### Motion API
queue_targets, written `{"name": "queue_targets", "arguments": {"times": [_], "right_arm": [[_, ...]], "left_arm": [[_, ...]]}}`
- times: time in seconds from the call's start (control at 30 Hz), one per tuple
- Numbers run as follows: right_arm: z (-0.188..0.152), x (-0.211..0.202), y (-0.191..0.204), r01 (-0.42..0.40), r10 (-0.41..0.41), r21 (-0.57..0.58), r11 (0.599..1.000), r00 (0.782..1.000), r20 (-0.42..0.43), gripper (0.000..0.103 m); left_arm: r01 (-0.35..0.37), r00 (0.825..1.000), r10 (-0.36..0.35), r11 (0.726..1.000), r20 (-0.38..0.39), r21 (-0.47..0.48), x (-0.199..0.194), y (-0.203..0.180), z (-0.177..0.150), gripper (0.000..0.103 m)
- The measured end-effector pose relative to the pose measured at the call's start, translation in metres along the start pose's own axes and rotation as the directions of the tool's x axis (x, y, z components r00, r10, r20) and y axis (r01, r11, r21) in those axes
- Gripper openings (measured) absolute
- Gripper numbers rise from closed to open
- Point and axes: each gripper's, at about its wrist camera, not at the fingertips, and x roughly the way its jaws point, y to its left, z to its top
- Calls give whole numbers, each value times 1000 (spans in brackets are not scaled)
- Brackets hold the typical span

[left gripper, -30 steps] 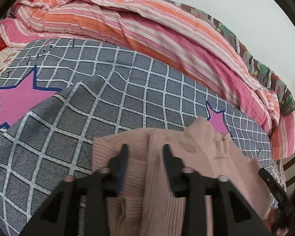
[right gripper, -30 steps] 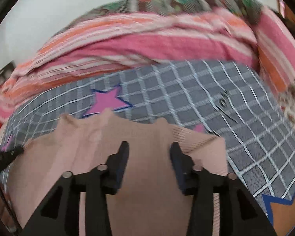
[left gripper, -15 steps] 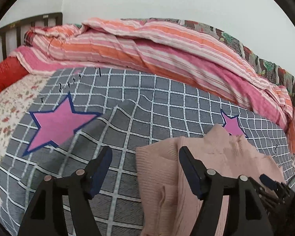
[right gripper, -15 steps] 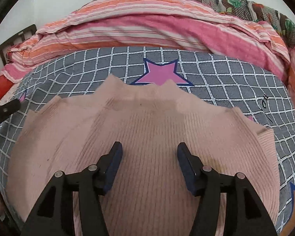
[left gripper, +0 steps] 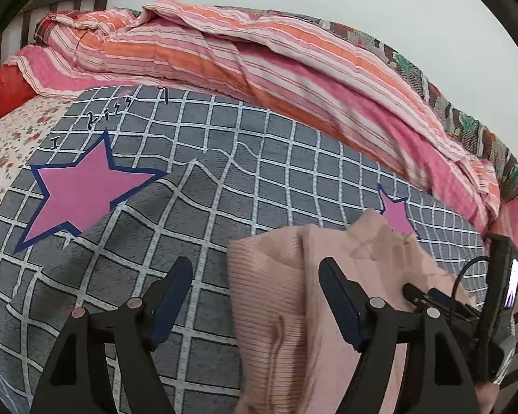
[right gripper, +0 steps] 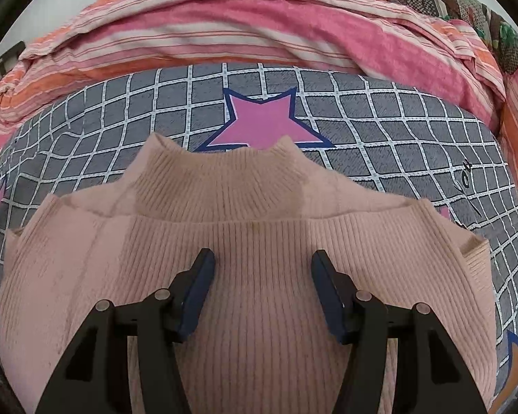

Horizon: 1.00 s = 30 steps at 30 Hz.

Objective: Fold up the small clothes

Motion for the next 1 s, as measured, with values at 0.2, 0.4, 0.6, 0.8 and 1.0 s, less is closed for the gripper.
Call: {"name": "queue_targets", "arguments": {"times": [0.2, 0.4, 0.6, 0.8, 1.0], "right_arm": [[-23, -30, -3, 12, -11, -24, 1000, 999, 36, 57], [-63, -67, 10, 28, -24, -49, 998, 997, 71, 57], [-99, -92, 18, 94, -84, -88, 992, 989, 118, 56], [-128, -101, 19, 93, -85, -80, 992, 991, 102, 56], [-162, -122, 7, 3, 1, -35, 999, 993, 116, 56]], "left_arm": [[27, 1000, -27, 1000, 13, 1, -6, -4, 0, 74], [67, 997, -67, 997, -28, -24, 1, -4, 0, 75], [84, 997, -84, 996, 0, -20, -9, -3, -2, 75], [97, 994, -96, 995, 54, -18, -17, -1, -5, 75], [115, 986, -116, 993, 116, 13, -23, -7, -18, 75]]}}
